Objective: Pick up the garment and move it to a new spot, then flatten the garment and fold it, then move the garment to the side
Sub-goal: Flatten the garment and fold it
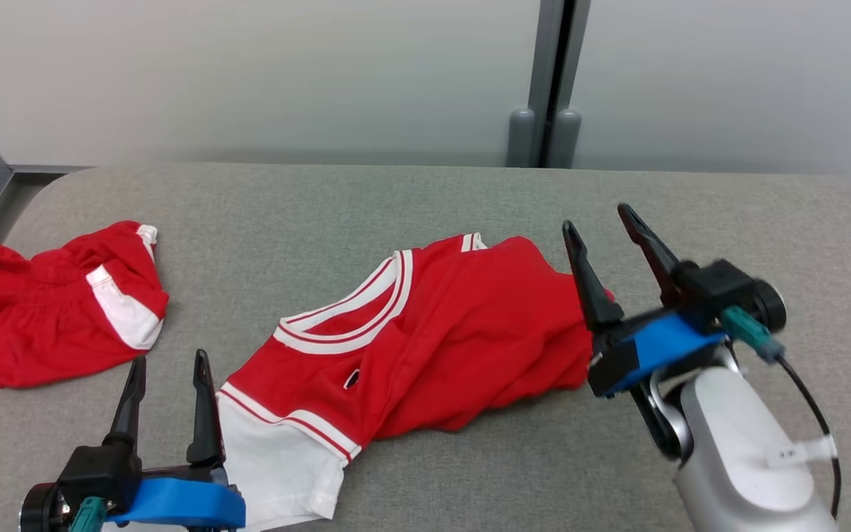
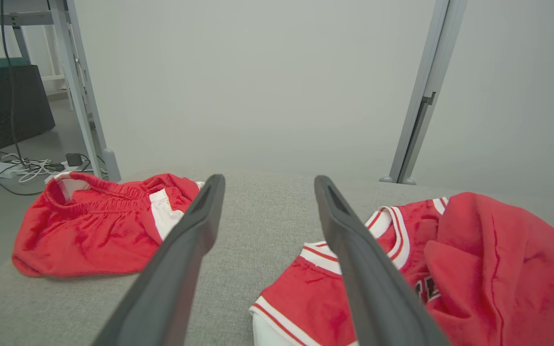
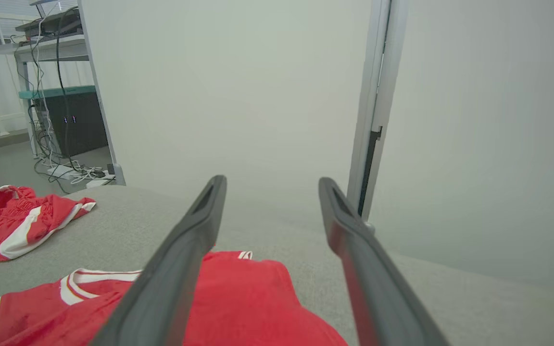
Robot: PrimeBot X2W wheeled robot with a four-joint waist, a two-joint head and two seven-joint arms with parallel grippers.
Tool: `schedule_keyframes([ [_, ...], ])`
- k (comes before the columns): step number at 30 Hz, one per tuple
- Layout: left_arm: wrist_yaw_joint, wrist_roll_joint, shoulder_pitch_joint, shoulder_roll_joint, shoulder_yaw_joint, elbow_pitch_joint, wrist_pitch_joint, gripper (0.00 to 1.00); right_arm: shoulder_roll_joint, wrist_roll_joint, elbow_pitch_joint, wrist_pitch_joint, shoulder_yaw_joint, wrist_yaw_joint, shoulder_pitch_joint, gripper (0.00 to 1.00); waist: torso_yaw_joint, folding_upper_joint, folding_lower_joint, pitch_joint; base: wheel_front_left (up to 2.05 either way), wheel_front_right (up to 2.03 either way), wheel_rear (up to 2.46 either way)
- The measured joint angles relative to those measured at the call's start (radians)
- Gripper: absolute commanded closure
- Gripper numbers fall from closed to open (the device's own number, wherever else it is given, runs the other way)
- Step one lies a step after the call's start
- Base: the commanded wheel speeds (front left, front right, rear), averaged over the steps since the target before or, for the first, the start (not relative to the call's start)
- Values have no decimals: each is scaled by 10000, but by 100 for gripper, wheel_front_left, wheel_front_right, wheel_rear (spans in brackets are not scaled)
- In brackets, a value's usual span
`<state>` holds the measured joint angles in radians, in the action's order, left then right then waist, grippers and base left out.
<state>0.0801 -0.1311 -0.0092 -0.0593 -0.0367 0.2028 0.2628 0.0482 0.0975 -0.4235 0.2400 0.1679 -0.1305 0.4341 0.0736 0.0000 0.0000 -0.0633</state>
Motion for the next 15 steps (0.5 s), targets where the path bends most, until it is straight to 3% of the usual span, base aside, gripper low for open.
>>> schedule_keyframes([
  [8, 50, -138, -456, 48, 378, 134, 0, 0, 81, -395, -1891, -993, 688, 0, 2665, 0, 756, 0, 0, -471, 0, 0, 0],
  [15, -8, -470, -857, 71, 815, 211, 0, 0, 460, -506, -4219, -1977, 880, 0, 4076, 0, 1384, 0, 1, -1013, 0, 0, 0],
])
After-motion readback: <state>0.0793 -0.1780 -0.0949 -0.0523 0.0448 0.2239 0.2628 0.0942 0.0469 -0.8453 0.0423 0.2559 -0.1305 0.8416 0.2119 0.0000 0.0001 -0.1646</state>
